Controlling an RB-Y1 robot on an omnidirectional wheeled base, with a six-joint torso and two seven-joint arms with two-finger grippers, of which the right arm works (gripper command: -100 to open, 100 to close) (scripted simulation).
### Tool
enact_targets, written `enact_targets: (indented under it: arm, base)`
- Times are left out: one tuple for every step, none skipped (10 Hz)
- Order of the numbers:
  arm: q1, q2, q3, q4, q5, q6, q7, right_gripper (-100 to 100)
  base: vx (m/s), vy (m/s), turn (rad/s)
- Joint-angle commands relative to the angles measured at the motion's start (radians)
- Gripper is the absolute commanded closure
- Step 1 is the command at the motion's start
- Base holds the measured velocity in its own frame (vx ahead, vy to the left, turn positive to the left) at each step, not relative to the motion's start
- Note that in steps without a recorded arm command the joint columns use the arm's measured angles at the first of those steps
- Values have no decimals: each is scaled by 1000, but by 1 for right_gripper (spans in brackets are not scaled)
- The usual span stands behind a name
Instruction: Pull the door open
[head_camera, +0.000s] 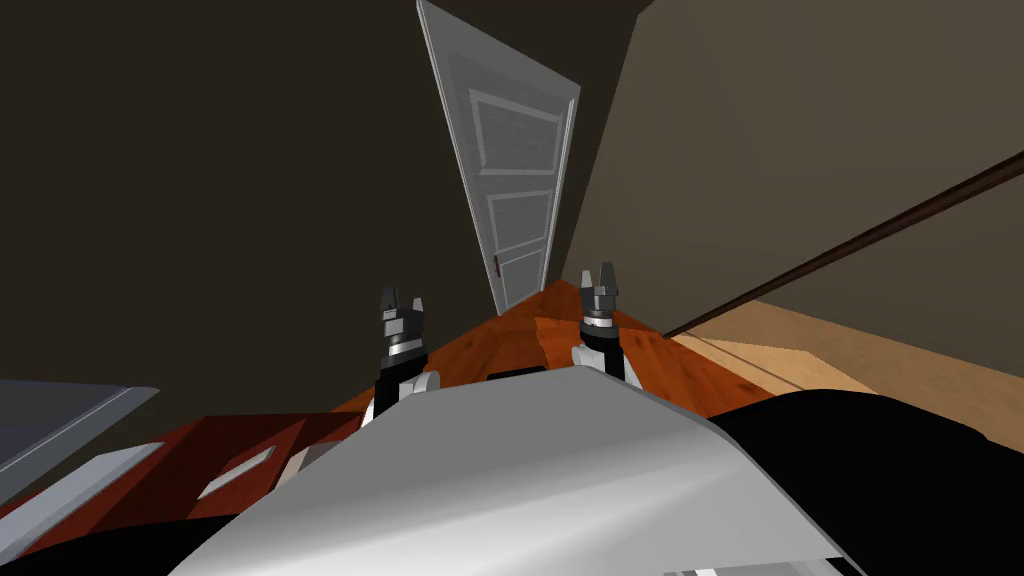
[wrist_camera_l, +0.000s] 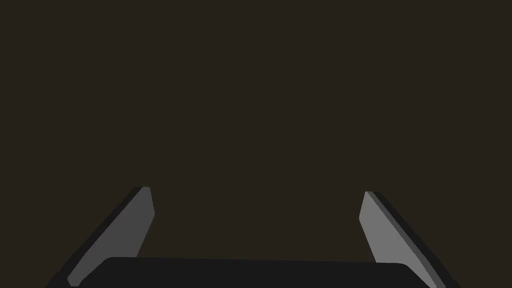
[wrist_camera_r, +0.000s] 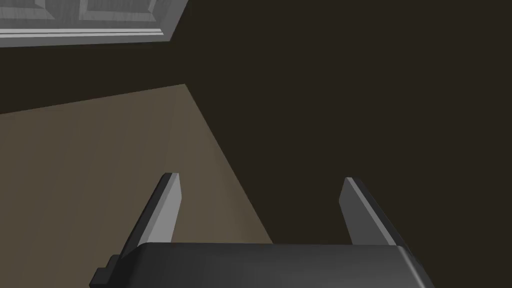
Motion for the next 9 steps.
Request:
enact_targets:
  arm:
    - [-12,-12,10,32,-21,-5,-32,-100]
    - [-17,-17,14,45,-29,-8,-45,-100]
    - [-27,-26,23,72,-46,-12,-71,-100]
    - [-34,-33,29,90,-58,-15,-90,-100]
    - [-41,-39,35,109,-70,-19,-108,-100]
    - [-48,-45,41,128,-82,-22,-127,-100]
    - [-55,-52,47,148,-95,-25,-147,-100]
    - [-64,-59,54,172,-110,-29,-171,-100]
    - [-73,-66,62,196,-125,-33,-194,-100]
  base:
    - [43,-3,107]
    - [78,3,101]
    - [87,4,113]
    - [91,-5,121]
    - [85,-13,91]
    - [77,-10,92]
    - [67,-6,95]
    - [71,-8,111]
    - [90,-10,103]
